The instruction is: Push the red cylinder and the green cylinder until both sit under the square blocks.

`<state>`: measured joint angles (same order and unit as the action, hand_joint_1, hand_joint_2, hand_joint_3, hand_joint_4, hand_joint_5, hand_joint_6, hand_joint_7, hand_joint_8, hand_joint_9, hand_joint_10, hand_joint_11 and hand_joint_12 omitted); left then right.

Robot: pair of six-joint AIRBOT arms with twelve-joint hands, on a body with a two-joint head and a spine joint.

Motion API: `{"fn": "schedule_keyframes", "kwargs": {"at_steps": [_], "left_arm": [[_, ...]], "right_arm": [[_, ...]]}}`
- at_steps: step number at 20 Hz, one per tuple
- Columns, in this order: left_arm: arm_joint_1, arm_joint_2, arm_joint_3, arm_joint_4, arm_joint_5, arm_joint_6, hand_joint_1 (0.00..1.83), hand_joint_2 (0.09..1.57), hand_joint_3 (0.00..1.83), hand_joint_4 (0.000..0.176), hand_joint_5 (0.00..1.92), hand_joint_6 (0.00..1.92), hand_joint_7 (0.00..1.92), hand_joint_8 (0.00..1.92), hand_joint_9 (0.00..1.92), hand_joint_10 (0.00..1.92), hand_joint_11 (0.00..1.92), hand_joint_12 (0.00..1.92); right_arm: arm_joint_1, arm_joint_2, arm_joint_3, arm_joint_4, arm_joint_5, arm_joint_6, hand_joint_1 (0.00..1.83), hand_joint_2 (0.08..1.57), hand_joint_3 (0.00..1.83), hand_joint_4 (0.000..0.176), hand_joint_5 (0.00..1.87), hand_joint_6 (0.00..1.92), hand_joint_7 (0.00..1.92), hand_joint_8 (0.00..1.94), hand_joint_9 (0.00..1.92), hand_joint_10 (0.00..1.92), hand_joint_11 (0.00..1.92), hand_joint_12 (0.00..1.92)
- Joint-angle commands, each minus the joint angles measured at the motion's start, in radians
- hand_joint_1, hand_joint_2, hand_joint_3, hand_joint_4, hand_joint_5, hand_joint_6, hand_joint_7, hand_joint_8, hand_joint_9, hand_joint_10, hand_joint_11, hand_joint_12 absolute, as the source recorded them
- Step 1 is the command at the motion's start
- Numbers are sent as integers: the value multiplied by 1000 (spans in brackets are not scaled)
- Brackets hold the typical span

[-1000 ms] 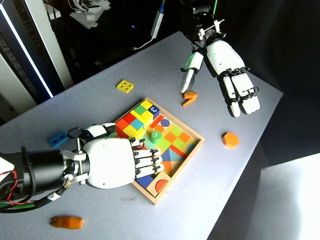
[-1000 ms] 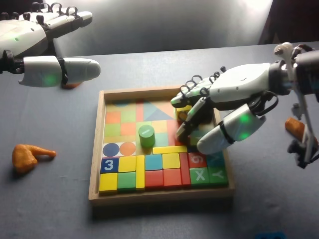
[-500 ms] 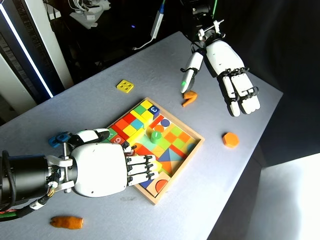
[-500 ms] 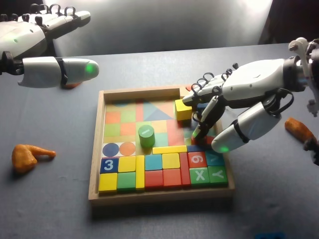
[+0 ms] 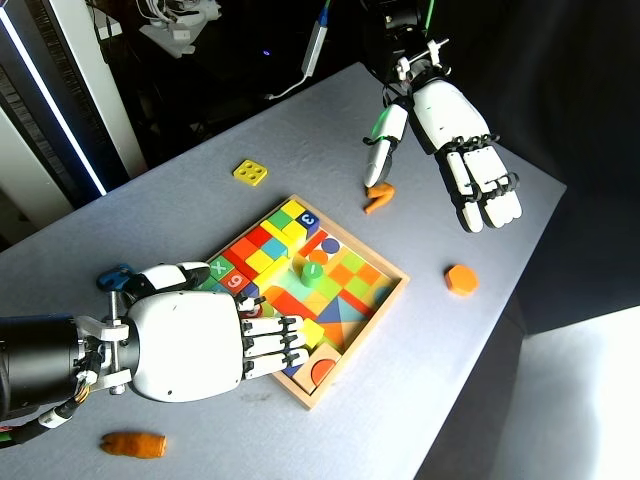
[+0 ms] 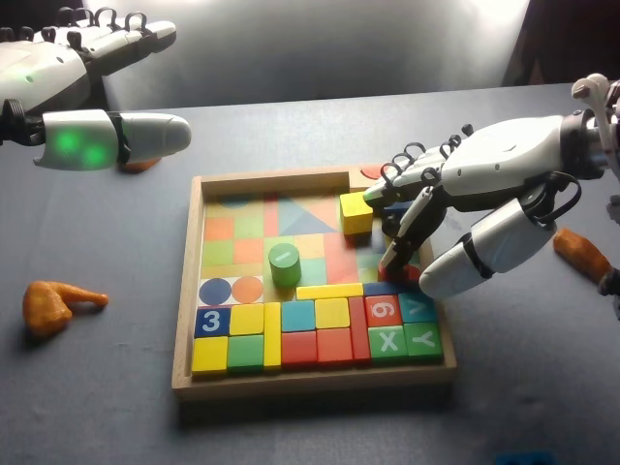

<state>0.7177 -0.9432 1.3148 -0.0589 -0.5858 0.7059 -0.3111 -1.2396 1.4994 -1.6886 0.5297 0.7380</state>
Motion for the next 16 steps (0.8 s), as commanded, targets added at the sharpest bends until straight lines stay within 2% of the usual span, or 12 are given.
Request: {"fn": "schedule_keyframes", "kwargs": {"at_steps": [1,2,4,6,7,8,11,13,15,16], "left_arm": [[-5,7,3,-16,-124,-2,0,1030,5,148,8,1,0,0,0,0,19,12],[-4,7,3,-16,-124,-2,0,1027,3,151,12,2,0,0,0,0,9,8],[0,7,3,-20,-124,-2,0,1037,6,124,10,1,0,0,0,0,0,0],[0,7,3,-21,-124,-2,0,1027,1,113,6,0,0,0,0,0,0,0],[1,7,3,-21,-124,-2,0,1036,5,120,15,3,0,0,0,0,1,0],[1,7,3,-21,-124,-2,0,1035,4,118,13,3,0,0,0,0,0,0],[3,7,3,-21,-124,-2,0,1033,2,138,12,1,0,0,0,0,3,1],[3,7,3,-22,-124,-2,0,1028,0,127,12,1,0,0,0,0,14,7],[3,8,3,-23,-124,-2,0,1032,2,133,17,2,0,0,0,0,0,0],[3,8,3,-23,-124,-2,0,1025,0,130,13,1,0,0,0,0,0,0]], "right_arm": [[0,8,-4,35,13,8,170,1148,0,176,671,5,0,0,0,0,0,0],[-2,9,-5,34,13,10,188,1147,0,176,678,7,2,1,0,0,0,0],[-4,10,-6,34,14,12,199,1145,0,176,688,8,15,5,0,0,0,0],[-8,11,-6,33,16,15,167,1146,0,176,676,1,3,0,0,0,0,0],[-9,11,-6,32,17,15,184,1145,0,176,681,3,0,0,0,0,0,0],[-10,12,-6,31,17,16,201,1141,0,176,689,6,5,2,0,0,0,0],[-12,17,-7,25,17,23,219,1136,0,176,693,5,8,2,0,0,0,0],[-14,20,-7,24,17,25,206,1143,1,176,675,0,0,0,0,0,0,0],[-15,24,-10,23,17,28,204,1143,1,176,661,1,0,0,0,0,0,0],[-16,25,-11,22,17,28,194,1146,2,176,656,0,0,0,0,0,0,0]]}}
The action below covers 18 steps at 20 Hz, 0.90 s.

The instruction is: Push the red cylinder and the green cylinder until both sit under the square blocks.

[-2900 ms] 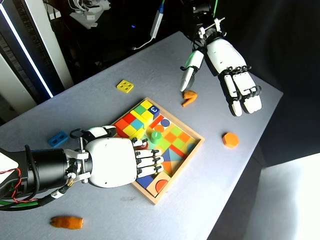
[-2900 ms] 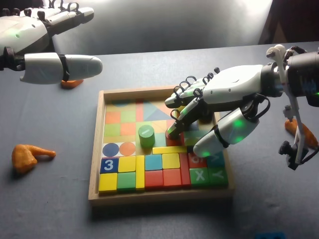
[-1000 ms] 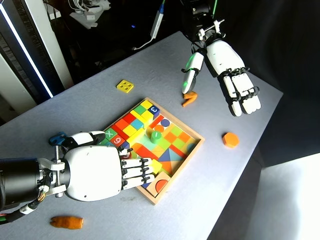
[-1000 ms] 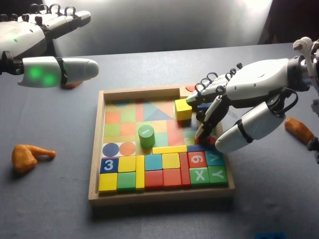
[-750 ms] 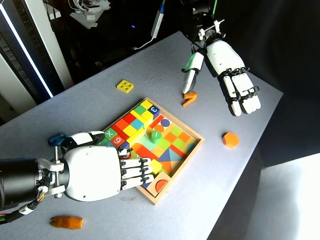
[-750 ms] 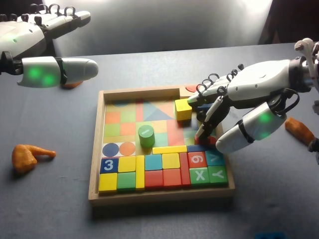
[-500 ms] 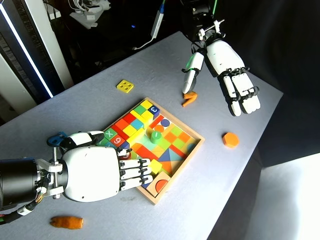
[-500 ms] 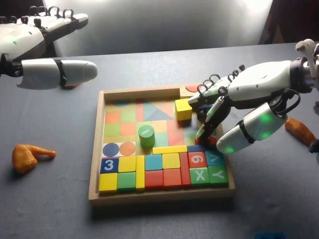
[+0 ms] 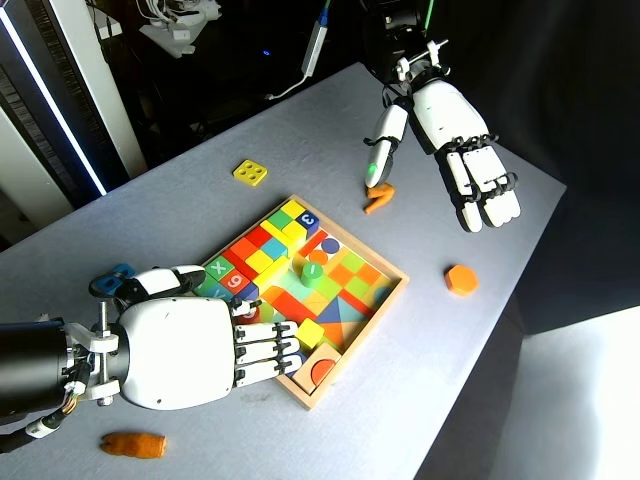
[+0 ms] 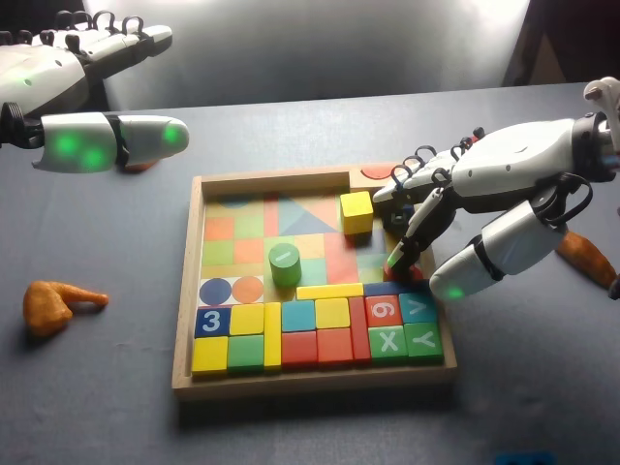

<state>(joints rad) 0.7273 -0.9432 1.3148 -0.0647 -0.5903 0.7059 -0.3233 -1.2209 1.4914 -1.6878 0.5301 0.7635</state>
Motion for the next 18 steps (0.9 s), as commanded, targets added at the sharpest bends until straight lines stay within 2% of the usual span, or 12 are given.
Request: {"fn": "schedule_keyframes", "kwargs": {"at_steps": [1,2,6,7,9,10,11,12,14,16,17,18], "left_arm": [[-6,8,3,-17,-119,-2,0,1027,0,124,12,0,0,0,0,0,2,1],[-6,8,3,-17,-119,-2,0,1024,0,120,15,2,0,0,0,0,1,0],[-4,8,3,-18,-119,-2,0,1011,0,126,18,1,0,0,0,0,28,14],[-4,8,3,-18,-119,-2,0,1011,0,135,11,0,0,0,0,0,17,10],[-3,9,3,-19,-120,-2,0,1022,1,130,10,0,0,0,0,0,3,4],[-1,10,2,-21,-123,-2,0,1018,0,139,13,1,0,0,0,0,1,3],[1,11,1,-24,-125,-2,0,1015,0,123,15,2,0,0,0,0,0,3],[3,12,0,-26,-127,-1,0,1008,0,127,10,0,0,0,0,0,0,0],[5,12,0,-29,-127,1,0,1017,0,111,11,1,0,0,0,0,0,0],[7,12,0,-31,-127,1,0,1021,1,121,4,0,0,0,0,0,0,0],[9,12,0,-31,-127,1,0,1029,5,118,6,1,0,0,0,0,0,0],[10,12,0,-32,-127,1,0,1025,3,126,3,0,0,0,0,0,0,0]], "right_arm": [[-4,9,-5,21,17,2,184,1147,2,176,654,0,0,0,0,0,0,0],[-4,11,-7,21,17,3,177,1150,3,176,652,0,0,0,0,0,0,0],[-11,27,-15,21,16,8,208,1140,0,176,668,5,0,0,0,0,0,0],[-14,30,-17,21,16,8,209,1140,0,173,674,7,0,0,0,0,0,0],[-18,34,-19,21,16,10,188,1146,1,176,665,2,0,0,0,0,0,0],[-20,37,-20,21,16,13,194,1148,1,176,669,4,3,1,0,0,0,0],[-22,37,-20,21,16,13,194,1153,4,176,663,1,0,0,0,0,0,0],[-23,38,-20,21,16,14,196,1155,4,176,661,0,0,0,0,0,0,0],[-24,39,-21,20,17,14,202,1149,1,176,654,0,0,0,0,0,0,0],[-26,42,-22,19,17,15,193,1153,2,176,648,0,0,0,0,0,0,0],[-28,45,-22,19,17,18,179,1154,2,176,645,0,0,0,0,0,0,0],[-30,46,-23,18,17,20,197,1153,1,176,657,5,0,0,0,0,0,0]]}}
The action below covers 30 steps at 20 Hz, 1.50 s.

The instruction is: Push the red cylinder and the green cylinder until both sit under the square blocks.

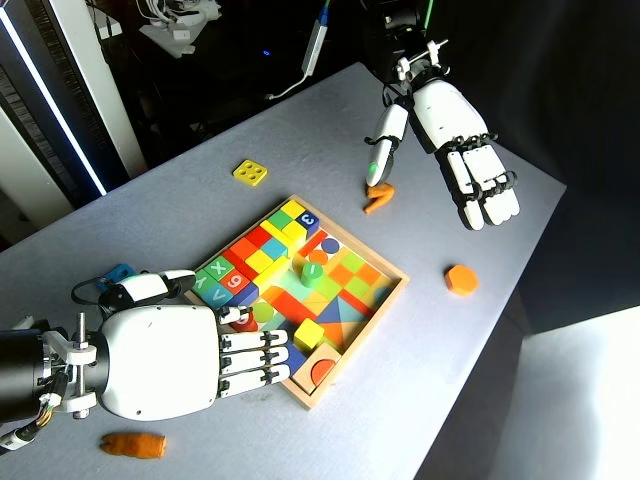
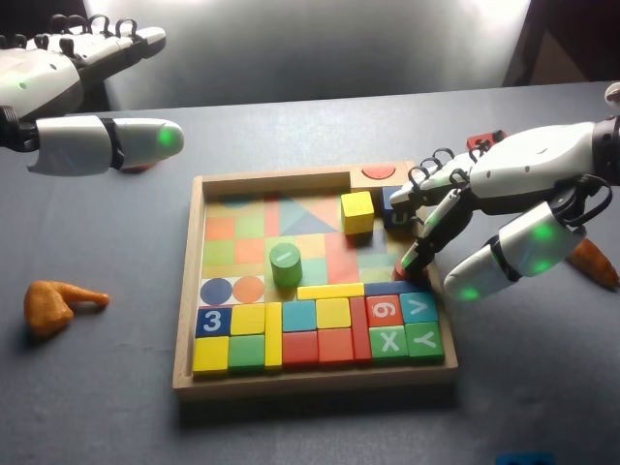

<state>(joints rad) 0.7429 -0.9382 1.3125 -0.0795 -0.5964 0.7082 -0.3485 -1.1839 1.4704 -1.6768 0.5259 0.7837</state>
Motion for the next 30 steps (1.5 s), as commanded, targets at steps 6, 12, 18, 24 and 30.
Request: {"fn": "schedule_keyframes", "kwargs": {"at_steps": [6,12,18,24,30], "left_arm": [[-1,8,3,-22,-122,-1,0,1036,4,127,5,0,0,0,0,0,2,1],[-1,8,3,-22,-122,-1,0,1031,1,127,7,0,0,0,0,0,0,0],[-1,6,3,-22,-122,-1,0,1026,0,127,10,1,0,0,0,0,0,0],[-2,7,4,-23,-122,-1,0,1023,0,139,11,4,0,0,0,0,2,1],[-3,7,5,-24,-120,-1,0,1008,0,139,3,1,0,0,0,0,9,4]], "right_arm": [[-8,17,-8,6,24,4,171,1157,2,176,642,0,0,0,0,0,0,0],[-2,17,-8,6,23,4,176,1157,0,176,643,6,0,0,0,0,0,0],[24,12,-9,6,22,-3,175,1156,0,176,639,1,0,0,0,0,0,0],[70,11,-13,7,18,-26,131,1155,1,176,646,3,0,0,0,0,0,0],[95,10,-19,54,15,-76,181,1159,1,173,665,7,0,0,0,0,0,0]]}}
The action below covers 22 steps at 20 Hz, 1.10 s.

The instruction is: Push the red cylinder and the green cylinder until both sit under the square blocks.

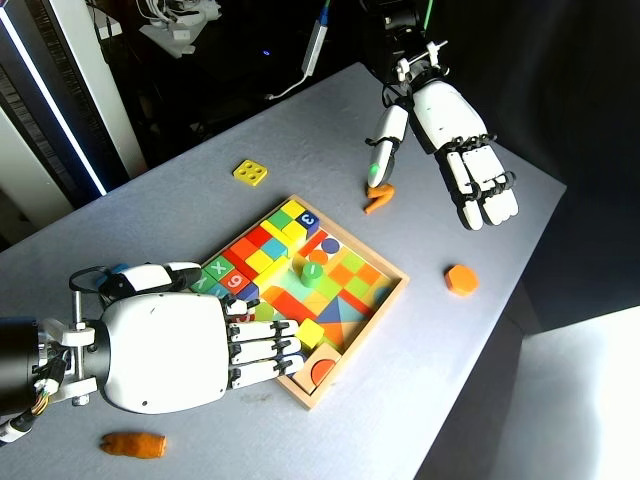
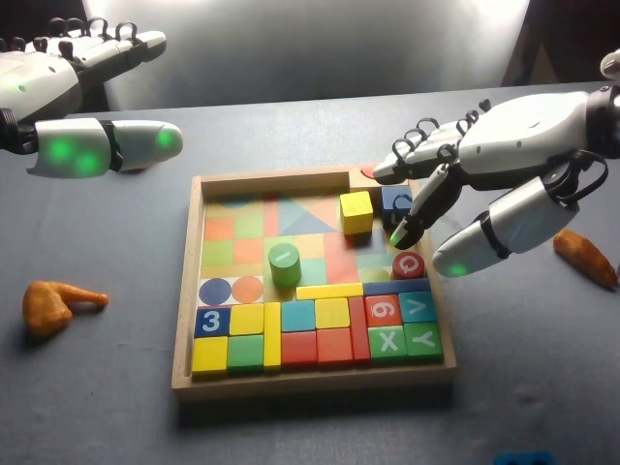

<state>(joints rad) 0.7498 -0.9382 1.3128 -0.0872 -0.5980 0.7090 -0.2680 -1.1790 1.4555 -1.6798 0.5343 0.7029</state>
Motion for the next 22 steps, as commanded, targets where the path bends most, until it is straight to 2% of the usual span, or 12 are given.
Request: {"fn": "schedule_keyframes", "kwargs": {"at_steps": [1,2,3,5,6,8,9,12,15,16,19,22], "left_arm": [[-11,7,5,-17,-118,-2,0,1003,0,147,9,3,0,0,0,0,1,1],[-13,7,5,-17,-117,-2,0,995,0,149,11,4,0,0,0,0,0,0],[-15,7,5,-17,-116,0,0,1000,0,139,12,3,0,0,0,0,17,8],[-21,7,5,-17,-111,5,0,999,0,139,15,4,0,0,0,0,1,0],[-24,7,5,-16,-109,7,0,1012,1,123,13,3,0,0,0,0,0,0],[-31,4,5,-16,-102,13,0,1028,8,123,13,2,0,0,0,0,0,0],[-35,2,5,-16,-98,17,0,1020,4,135,14,2,0,0,0,0,0,0],[-50,-5,9,-7,-86,21,0,998,0,154,10,1,0,0,0,0,0,0],[-58,-7,10,-2,-80,25,0,985,0,139,5,1,0,0,0,0,0,0],[-58,-7,11,-2,-79,25,0,994,0,127,6,1,0,0,0,0,0,0],[-61,-8,12,-2,-76,27,0,978,0,148,0,0,0,0,0,0,0,0],[-69,-17,18,2,-68,27,0,990,0,147,0,0,0,0,0,0,0,0]], "right_arm": [[20,3,-4,59,6,0,166,1158,0,163,677,11,0,0,0,0,0,0],[25,0,-4,59,7,-4,173,1155,0,159,692,15,0,0,0,0,6,3],[29,-4,-4,59,8,-8,183,1149,0,159,705,17,9,3,0,0,6,3],[35,-17,-4,59,10,-17,200,1136,0,165,713,15,18,5,0,0,0,0],[38,-26,-4,59,11,-22,193,1139,0,155,704,9,4,1,0,0,0,0],[44,-45,-4,59,14,-33,195,1135,0,162,686,0,0,0,0,0,0,0],[48,-53,-4,59,15,-38,162,1136,0,173,676,0,0,0,0,0,0,0],[57,-79,-3,59,16,-53,112,1147,3,176,636,0,0,0,0,0,0,0],[58,-105,7,59,16,-59,119,1140,0,176,638,2,0,0,0,0,0,0],[58,-115,14,59,17,-60,118,1134,0,176,643,4,1,0,0,0,0,0],[57,-138,28,59,11,-66,115,1133,0,176,639,2,0,0,0,0,0,0],[53,-157,41,59,-2,-76,160,1137,0,176,655,6,0,0,0,0,0,0]]}}
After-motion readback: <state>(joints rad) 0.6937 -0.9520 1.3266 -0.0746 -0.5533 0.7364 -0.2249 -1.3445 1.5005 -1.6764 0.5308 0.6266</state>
